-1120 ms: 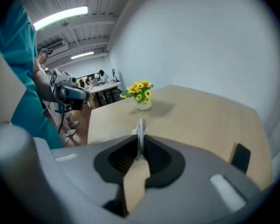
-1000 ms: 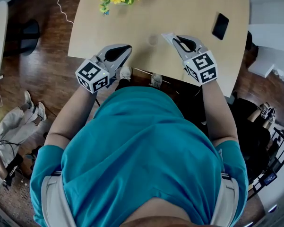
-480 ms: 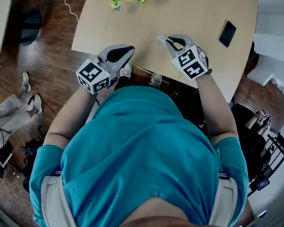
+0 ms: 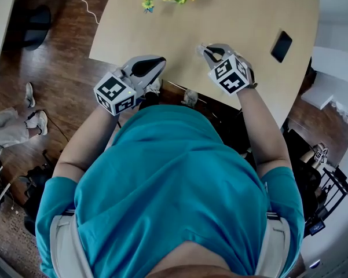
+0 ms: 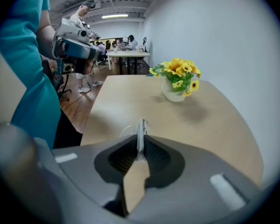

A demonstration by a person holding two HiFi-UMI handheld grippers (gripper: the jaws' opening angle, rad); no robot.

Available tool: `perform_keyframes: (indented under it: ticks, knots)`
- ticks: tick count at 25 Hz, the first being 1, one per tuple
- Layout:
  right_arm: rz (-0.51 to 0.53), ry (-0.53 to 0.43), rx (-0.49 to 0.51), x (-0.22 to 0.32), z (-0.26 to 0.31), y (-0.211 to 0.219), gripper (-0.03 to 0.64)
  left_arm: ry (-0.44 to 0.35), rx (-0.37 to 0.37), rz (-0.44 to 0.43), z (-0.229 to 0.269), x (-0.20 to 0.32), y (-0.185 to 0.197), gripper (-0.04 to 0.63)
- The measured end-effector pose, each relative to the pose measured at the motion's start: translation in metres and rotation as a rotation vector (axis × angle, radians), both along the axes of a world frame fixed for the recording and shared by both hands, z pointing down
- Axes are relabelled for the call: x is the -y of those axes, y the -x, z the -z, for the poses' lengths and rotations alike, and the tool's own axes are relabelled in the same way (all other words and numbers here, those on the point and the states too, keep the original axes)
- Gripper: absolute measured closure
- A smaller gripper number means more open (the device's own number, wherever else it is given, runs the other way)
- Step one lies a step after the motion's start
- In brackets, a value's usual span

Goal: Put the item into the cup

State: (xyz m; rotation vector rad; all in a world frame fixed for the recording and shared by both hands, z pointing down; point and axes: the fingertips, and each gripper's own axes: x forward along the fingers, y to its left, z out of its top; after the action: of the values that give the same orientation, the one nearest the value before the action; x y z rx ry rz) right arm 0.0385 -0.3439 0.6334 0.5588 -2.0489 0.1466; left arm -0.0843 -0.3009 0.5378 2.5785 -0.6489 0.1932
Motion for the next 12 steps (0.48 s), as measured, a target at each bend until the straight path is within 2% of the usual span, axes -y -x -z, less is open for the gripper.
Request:
perform_keyframes:
  ticks: [12]
  knots:
    - [0.047, 0.048, -0.070, 0.008, -0.019, 0.008, 0.578, 0.011, -0.004, 0.017, -0.001, 0.001, 0.008, 0.592]
